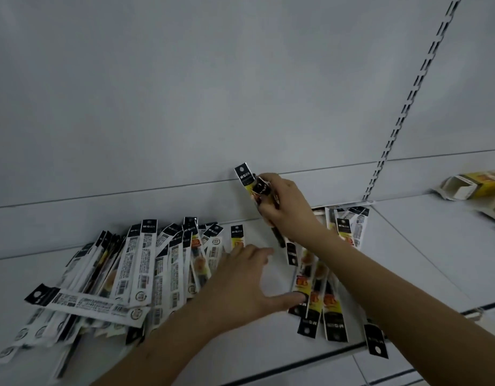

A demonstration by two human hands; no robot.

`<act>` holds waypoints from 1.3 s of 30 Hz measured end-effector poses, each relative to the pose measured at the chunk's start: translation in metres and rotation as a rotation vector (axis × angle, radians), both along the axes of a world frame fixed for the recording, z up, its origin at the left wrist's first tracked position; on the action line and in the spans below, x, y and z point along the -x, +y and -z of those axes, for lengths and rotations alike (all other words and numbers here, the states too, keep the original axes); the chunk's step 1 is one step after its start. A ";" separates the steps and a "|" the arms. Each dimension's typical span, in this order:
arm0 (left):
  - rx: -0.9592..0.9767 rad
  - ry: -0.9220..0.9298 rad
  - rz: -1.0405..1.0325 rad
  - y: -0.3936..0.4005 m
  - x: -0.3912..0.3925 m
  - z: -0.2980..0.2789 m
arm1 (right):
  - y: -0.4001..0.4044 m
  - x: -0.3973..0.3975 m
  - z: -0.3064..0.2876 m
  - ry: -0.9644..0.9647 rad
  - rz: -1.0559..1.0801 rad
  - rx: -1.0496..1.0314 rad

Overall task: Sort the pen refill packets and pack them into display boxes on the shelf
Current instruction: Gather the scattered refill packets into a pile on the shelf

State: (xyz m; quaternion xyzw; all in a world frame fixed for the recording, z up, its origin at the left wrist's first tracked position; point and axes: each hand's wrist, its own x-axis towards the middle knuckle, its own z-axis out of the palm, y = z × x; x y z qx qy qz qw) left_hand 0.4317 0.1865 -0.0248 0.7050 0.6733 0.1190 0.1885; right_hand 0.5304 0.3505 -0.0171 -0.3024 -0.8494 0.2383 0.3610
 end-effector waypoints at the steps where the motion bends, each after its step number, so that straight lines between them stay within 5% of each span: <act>1: 0.002 0.022 -0.005 0.003 -0.010 0.000 | -0.001 0.000 0.000 0.034 0.015 -0.024; 8: 0.116 0.033 -0.066 0.005 -0.078 0.007 | -0.004 -0.002 -0.006 0.124 -0.026 -0.025; 15: -0.011 -0.030 -0.193 0.024 -0.075 0.012 | 0.008 -0.013 -0.012 0.171 0.048 0.037; 20: -0.061 0.146 -0.154 0.029 -0.055 0.004 | 0.010 -0.031 -0.038 0.439 -0.030 0.211; 24: -0.102 0.212 -0.063 0.035 -0.036 0.004 | 0.013 -0.048 -0.061 0.489 -0.104 0.163; 32: -0.172 0.138 0.009 0.034 -0.018 0.011 | 0.032 -0.084 -0.049 -0.620 -0.200 -0.067; 39: -0.093 0.038 0.095 0.040 -0.004 0.005 | 0.045 -0.086 -0.007 -0.862 -0.239 0.017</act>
